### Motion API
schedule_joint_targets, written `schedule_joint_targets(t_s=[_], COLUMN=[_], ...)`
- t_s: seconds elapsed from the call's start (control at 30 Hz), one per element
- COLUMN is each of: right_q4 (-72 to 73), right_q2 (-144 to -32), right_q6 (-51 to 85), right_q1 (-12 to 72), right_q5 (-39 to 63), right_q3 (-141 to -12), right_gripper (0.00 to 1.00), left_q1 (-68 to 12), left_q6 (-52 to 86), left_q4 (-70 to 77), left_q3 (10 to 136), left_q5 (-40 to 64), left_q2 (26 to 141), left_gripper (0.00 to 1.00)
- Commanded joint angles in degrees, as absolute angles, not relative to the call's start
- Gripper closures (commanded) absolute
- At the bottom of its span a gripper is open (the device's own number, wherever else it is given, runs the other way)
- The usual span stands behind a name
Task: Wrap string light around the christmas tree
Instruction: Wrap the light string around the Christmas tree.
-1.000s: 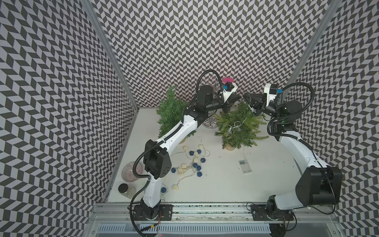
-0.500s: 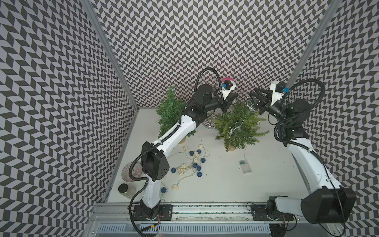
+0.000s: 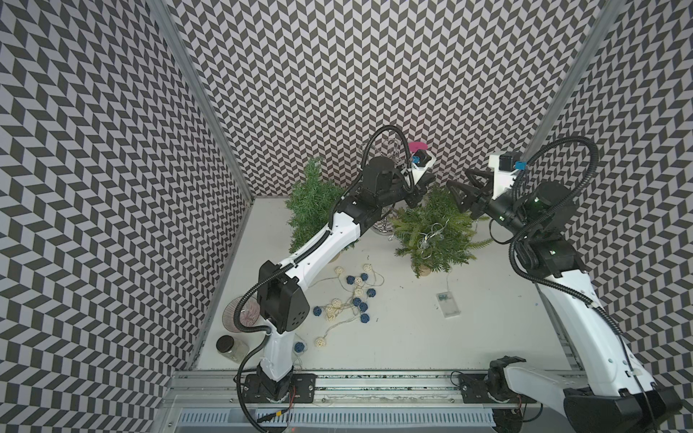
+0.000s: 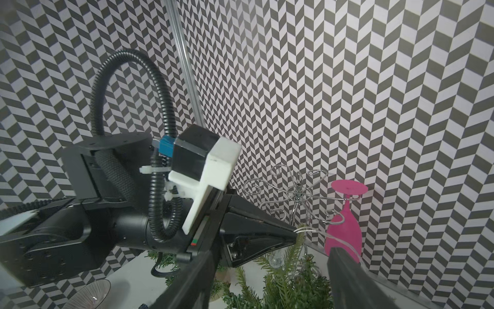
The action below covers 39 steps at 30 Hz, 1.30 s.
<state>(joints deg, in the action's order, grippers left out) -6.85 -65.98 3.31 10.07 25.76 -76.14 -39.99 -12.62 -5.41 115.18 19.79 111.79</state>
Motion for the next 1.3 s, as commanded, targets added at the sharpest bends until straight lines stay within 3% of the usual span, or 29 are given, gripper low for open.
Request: schedule_joint_targets(t_s=[0.0, 0.17, 0.43, 0.63, 0.77, 0.83, 0.93, 1.0, 1.07, 1.17, 1.27], right_q4=[-12.32, -11.49, -8.03, -6.60, -5.22, -4.86, -5.26, -5.45, -6.02, -6.61, -7.29], right_q2=[-67.14, -68.97, -68.87, -67.81, -66.32, -65.94, -65.76, -65.45, -65.05, -64.49, -64.42], right_q6=[1.64, 3.73, 7.08, 8.40, 8.57, 8.69, 8.73, 8.71, 8.36, 8.18, 8.30], right_q1=[10.28, 10.20, 10.24, 10.26, 10.20, 10.20, 10.23, 10.23, 10.27, 10.28, 10.20], right_q5=[17.50, 16.22, 16.35, 16.35, 16.27, 16.43, 16.77, 17.01, 16.90, 17.19, 17.77], right_q3=[-77.71, -76.41, -71.81, -69.86, -68.80, -68.69, -69.48, -69.87, -70.44, -71.19, -71.89], right_gripper=[0.32, 0.35, 0.36, 0.37, 0.37, 0.37, 0.36, 0.36, 0.35, 0.33, 0.32], left_q1=[-40.50, -40.83, -40.90, -40.87, -41.47, -42.17, -43.14, -43.80, -44.21, -44.23, -44.23], left_q6=[-13.62, -11.95, -8.39, -3.75, -4.11, -4.14, -4.74, -5.13, -5.11, -4.54, -4.10], left_q4=[-7.49, -17.54, -28.67, -32.22, -34.14, -33.85, -32.99, -31.87, -30.15, -27.97, -26.92], left_q3=[114.95, 121.53, 130.03, 131.26, 133.10, 133.14, 132.93, 131.80, 129.85, 127.27, 125.44], left_q5=[17.27, 9.17, 10.63, 11.40, 12.39, 12.05, 11.82, 11.21, 10.08, 9.39, 9.13], left_q2=[109.25, 112.26, 117.09, 118.54, 119.20, 118.52, 117.13, 115.62, 113.63, 111.20, 109.34], left_gripper=[1.00, 1.00, 0.99, 0.82, 0.84, 0.70, 0.65, 0.53, 0.49, 0.34, 0.27])
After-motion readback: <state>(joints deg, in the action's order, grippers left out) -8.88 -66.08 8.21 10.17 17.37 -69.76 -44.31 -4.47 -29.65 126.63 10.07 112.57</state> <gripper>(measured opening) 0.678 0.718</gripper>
